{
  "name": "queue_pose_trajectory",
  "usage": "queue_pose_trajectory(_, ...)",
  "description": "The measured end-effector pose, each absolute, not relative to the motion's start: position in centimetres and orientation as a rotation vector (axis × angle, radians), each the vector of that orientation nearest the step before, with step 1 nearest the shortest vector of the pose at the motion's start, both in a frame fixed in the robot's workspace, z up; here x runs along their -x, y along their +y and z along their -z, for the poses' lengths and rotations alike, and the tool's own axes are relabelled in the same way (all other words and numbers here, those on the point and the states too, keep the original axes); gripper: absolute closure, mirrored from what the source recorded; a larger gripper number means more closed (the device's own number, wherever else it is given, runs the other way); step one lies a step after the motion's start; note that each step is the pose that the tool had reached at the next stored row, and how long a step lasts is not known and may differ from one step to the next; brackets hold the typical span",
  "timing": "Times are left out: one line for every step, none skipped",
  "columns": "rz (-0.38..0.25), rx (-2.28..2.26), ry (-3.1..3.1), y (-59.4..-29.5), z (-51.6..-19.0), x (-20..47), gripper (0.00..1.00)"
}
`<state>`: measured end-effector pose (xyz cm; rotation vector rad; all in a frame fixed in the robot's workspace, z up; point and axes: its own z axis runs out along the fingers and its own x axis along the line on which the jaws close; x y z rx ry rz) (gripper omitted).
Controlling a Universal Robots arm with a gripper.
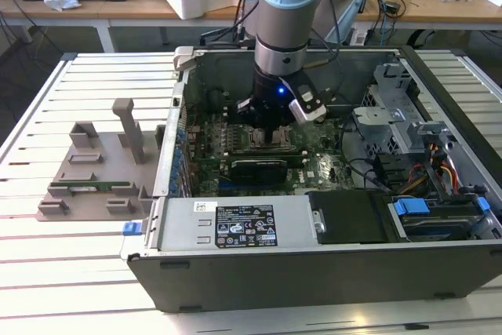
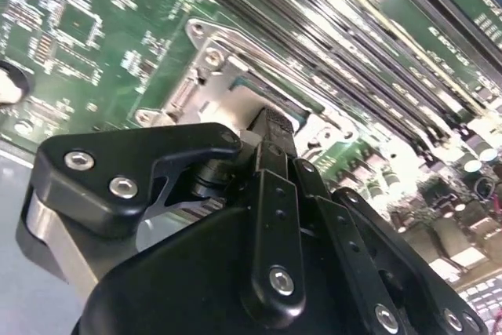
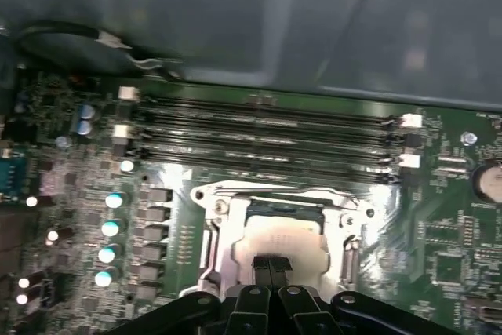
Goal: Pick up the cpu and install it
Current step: 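Install the second cpu locking lever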
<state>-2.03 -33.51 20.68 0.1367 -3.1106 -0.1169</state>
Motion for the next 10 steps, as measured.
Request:
queue_pose_trajectory(0.104, -0.136, -3.111, -33.3, -20.7, 1.9, 0.89)
queue_pose_trajectory(0.088, -0.136, -3.111, -32.9, -20.9, 1.8, 0.89)
queue_pose_trajectory(0.083, -0.136, -3.11, -32.7, -21.6, 1.8, 0.89)
queue_pose_trajectory(0.084, -0.136, -3.111, -32.7, -22.1, 1.8, 0.89)
queue_pose_trajectory(0.084, -0.136, -3.111, -32.7, -22.6, 1.8, 0.89)
queue_pose_trajectory(0.084, -0.136, -3.111, -32.6, -23.3, 1.8, 0.89)
queue_pose_trajectory(0.083, -0.136, -3.111, -32.6, -23.9, 1.8, 0.89)
queue_pose_trajectory(0.084, -0.136, -3.111, -32.6, -24.3, 1.8, 0.89)
queue_pose_trajectory(0.083, -0.136, -3.111, -32.6, -25.2, 1.8, 0.89)
queue_pose_trajectory(0.084, -0.136, -3.111, -32.6, -26.0, 1.8, 0.89)
